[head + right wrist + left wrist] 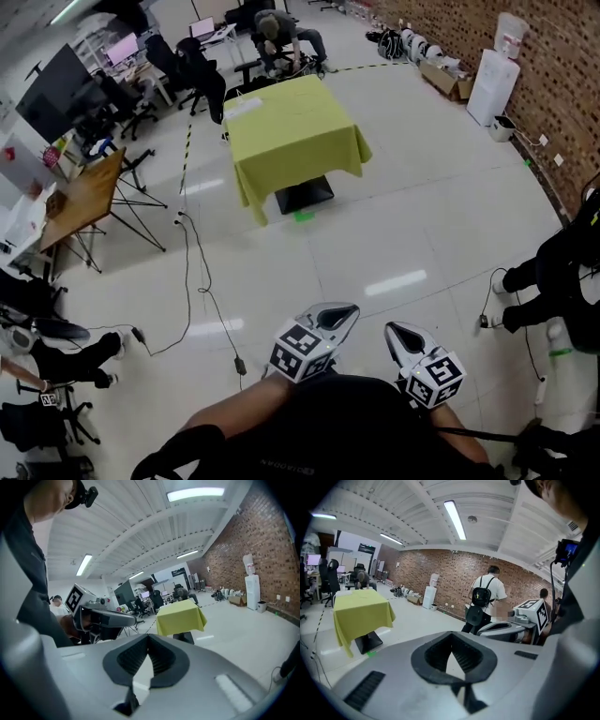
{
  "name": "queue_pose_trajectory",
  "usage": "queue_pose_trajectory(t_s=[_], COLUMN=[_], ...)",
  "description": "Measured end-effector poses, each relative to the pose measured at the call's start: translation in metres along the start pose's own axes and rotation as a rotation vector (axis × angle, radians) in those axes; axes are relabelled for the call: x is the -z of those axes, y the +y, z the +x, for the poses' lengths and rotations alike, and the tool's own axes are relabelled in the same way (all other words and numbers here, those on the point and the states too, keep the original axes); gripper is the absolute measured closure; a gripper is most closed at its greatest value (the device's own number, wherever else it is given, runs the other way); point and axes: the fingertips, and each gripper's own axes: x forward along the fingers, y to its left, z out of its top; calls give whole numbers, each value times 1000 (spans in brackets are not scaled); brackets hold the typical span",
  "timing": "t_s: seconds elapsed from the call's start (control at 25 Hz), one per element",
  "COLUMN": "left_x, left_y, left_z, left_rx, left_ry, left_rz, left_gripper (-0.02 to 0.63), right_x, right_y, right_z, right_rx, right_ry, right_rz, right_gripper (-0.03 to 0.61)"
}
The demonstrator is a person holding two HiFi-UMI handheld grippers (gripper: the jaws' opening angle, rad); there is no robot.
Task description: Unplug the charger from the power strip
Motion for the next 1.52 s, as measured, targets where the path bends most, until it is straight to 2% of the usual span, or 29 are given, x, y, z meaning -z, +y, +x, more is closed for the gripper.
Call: queue_pose_trajectory(t_s=[0.16, 0.4, 0.76, 1.12, 1.32, 1.52], left_x=[0, 20, 5, -14, -9, -8], left_y=[-1, 22, 89, 180, 231, 275], left_z=[-6, -24, -60, -108, -130, -145], left_rx=[-74, -173, -244, -282, -270, -255], left_ry=[-29, -55, -127, -184, -179, -173], left_rz=[-28, -90, -128, -152, -160, -130], left_gripper=[607, 607, 607, 607, 607, 607], right_x=[6, 15, -11, -56, -63, -67], right_y=[3, 9, 31, 58, 72, 84], right_z=[3, 25, 95, 182, 234, 284], right_rx=[-77, -150, -211, -220, -204, -199], right_ry=[20, 61, 97, 121, 127, 118], right_rz=[-6, -28, -76, -159, -158, -155], right_gripper=[575, 575, 575, 575, 575, 575])
